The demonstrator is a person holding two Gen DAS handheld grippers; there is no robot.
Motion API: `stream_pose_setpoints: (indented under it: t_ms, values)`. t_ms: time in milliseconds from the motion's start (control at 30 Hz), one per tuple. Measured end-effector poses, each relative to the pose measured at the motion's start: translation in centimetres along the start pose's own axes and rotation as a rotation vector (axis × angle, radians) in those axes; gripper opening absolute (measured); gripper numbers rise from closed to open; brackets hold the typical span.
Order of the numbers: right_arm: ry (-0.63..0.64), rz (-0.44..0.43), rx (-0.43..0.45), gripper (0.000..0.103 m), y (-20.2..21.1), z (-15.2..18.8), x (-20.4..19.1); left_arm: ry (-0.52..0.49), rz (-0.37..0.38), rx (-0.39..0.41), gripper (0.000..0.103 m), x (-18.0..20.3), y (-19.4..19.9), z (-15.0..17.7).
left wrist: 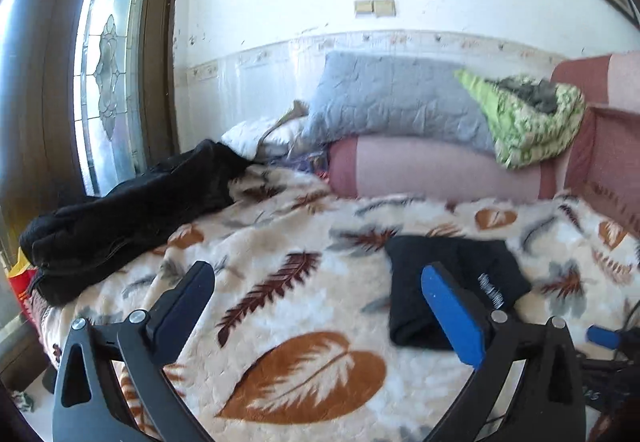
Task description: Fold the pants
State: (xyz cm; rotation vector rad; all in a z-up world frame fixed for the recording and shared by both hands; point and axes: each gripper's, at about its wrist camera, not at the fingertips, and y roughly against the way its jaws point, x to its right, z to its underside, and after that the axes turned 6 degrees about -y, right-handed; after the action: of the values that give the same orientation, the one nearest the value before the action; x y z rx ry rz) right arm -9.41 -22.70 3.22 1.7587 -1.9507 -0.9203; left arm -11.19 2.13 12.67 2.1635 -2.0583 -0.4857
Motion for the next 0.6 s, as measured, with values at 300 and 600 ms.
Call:
stream_pose_setpoints:
  t_ms: [300, 600]
  values:
    - [-0.016, -0.128, -0.044, 0.071, -2.3, -5.9, -2.9, 0.04, 0.029, -0.12, 0.103, -0.7, -3.7, -0.5]
    - [0.118, -0.04, -0.17, 0.077, -9.8, -6.0, -9.7, 0.103, -0.021, -0.228, 0.103, -4.1, -6.1, 2.6]
